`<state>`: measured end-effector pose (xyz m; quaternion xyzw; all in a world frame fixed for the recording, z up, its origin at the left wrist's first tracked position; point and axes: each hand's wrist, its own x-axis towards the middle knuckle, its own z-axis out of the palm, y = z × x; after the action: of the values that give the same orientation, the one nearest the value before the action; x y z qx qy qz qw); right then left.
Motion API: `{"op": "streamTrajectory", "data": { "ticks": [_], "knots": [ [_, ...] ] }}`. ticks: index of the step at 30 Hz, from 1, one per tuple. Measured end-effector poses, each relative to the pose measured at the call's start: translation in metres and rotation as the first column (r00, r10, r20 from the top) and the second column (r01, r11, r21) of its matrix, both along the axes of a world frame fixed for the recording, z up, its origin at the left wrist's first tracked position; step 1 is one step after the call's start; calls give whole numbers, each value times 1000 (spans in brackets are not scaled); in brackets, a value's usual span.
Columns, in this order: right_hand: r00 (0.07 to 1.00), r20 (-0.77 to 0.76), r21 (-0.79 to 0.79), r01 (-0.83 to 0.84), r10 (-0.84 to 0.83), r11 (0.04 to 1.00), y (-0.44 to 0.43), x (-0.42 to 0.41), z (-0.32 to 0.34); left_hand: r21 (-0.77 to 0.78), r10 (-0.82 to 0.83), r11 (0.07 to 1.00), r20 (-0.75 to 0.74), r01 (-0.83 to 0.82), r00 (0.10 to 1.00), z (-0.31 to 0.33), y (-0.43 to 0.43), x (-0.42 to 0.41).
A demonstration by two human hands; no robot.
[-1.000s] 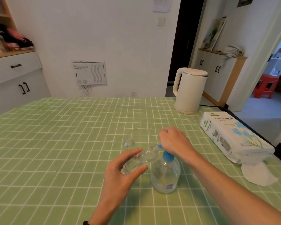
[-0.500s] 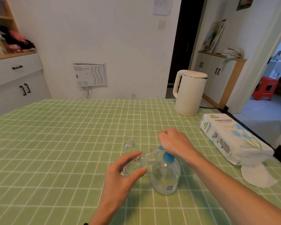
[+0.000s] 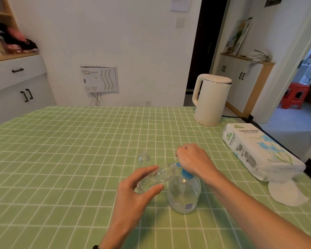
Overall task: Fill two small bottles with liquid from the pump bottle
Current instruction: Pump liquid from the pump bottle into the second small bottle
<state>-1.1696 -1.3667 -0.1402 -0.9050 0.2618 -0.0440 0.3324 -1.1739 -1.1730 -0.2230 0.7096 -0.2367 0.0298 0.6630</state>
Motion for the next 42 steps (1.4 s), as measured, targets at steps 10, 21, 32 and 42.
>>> {"op": "streamTrajectory", "data": {
  "ticks": [10, 21, 32, 42],
  "knots": [
    [999, 52, -84, -11, 15, 996, -3, 2, 9, -11, -1, 1000, -26, 1, 1000, 6, -2, -4],
    [1000, 29, -22, 10, -10, 1000, -1, 2, 0, -12, 8, 1000, 5, -8, 1000, 5, -1, 1],
    [1000, 29, -22, 7, -6, 1000, -2, 1, 2, -4, 1, 1000, -8, -1, 1000, 7, -1, -1],
    [1000, 29, -29, 1, 0, 1000, -5, 4, 4, -18, 3, 1000, -6, -3, 1000, 8, -2, 1]
  ]
}}
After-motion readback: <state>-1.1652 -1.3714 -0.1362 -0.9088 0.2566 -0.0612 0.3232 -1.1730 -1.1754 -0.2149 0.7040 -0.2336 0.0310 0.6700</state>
